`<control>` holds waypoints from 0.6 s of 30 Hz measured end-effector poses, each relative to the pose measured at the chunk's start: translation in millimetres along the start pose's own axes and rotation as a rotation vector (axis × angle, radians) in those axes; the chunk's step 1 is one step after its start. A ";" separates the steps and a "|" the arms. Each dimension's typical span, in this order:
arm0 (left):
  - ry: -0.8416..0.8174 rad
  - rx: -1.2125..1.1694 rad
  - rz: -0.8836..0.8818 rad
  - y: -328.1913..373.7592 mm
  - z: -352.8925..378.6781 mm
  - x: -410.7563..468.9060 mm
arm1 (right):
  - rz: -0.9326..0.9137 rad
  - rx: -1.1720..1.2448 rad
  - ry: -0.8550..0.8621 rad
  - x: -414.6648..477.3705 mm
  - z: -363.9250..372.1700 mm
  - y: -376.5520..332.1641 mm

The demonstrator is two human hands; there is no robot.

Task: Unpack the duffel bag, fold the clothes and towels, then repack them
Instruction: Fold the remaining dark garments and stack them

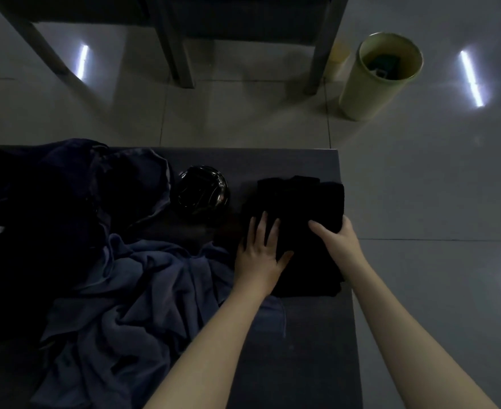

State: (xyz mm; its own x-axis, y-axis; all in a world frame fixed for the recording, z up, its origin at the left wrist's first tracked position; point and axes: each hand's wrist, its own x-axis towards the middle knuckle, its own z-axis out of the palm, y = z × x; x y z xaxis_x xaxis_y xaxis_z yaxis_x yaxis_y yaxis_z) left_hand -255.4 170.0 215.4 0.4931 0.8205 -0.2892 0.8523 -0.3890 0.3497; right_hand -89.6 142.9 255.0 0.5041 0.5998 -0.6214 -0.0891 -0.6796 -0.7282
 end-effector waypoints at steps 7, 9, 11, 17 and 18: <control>-0.142 -0.012 0.005 -1.2 -12.7 -0.3 | 0.112 0.121 -0.124 -0.6 -2.2 -8.7; -0.181 0.004 0.003 -2.5 -17.0 -0.1 | 0.132 0.146 -0.140 -5.2 -1.8 -9.4; -0.201 0.006 0.012 -2.7 -21.7 0.2 | 0.126 0.151 -0.151 -10.8 -1.2 -10.3; -0.235 -0.049 -0.016 0.8 -47.8 -17.1 | -0.052 0.091 -0.079 -43.0 3.2 -21.5; -0.212 -0.085 -0.009 1.0 -52.3 -24.1 | -0.075 0.066 -0.061 -50.5 3.5 -21.5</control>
State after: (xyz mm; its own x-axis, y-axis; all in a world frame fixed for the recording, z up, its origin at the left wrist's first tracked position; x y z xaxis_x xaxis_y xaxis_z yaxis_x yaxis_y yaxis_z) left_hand -275.5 171.7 269.4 0.5188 0.7139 -0.4703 0.8435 -0.3382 0.4172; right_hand -116.2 128.7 301.1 0.4583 0.6736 -0.5798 -0.1107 -0.6041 -0.7892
